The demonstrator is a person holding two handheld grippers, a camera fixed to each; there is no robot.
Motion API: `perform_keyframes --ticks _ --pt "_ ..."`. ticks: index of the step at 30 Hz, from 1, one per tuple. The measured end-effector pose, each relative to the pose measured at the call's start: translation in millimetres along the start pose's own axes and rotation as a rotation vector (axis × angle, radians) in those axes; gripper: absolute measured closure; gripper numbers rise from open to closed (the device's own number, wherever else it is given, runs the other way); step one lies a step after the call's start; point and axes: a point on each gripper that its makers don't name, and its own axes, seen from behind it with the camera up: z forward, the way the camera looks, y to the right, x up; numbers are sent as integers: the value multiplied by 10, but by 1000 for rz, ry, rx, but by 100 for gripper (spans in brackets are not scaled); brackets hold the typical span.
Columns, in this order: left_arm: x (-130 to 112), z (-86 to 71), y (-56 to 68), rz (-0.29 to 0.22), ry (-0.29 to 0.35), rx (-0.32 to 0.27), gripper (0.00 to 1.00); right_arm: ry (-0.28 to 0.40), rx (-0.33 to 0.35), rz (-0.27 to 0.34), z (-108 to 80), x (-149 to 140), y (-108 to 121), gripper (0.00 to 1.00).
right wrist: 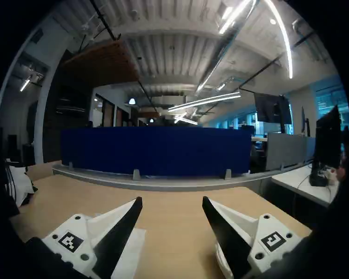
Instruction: Fold towel
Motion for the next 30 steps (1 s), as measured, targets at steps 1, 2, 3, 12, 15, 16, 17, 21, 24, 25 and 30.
perform_keyframes --ticks 1,2,3,12,15,16,17,21,24,25,30 --pt "72 -12 9 3 -3 -5 6 -1 0 -2 -10 70 -12 0" --pt "153 -26 19 6 -7 -11 6 -2 1 -4 -20 149 -25 0" --pt "215 -36 26 7 -10 -14 6 -2 0 -6 -29 219 -30 0" --pt "519 -54 41 15 -57 -42 5 -18 5 -33 -57 659 -55 0" --pt "532 -56 56 29 -80 -59 5 -41 27 -43 -55 697 -105 0" --pt "525 -57 68 35 -90 -68 5 -53 40 -49 -57 690 -135 0" --pt "517 -57 82 42 -101 -77 5 -66 54 -55 -59 683 -168 0" --pt "457 -70 156 73 -147 -125 5 -122 115 -82 -73 619 -321 0" --pt "414 -89 227 94 -179 -166 6 -159 164 -102 -91 573 -447 0" --pt "401 -98 258 98 -189 -181 6 -170 179 -108 -98 555 -488 0" --pt "350 -151 397 110 -233 -256 6 -237 264 -133 -151 444 -677 0"
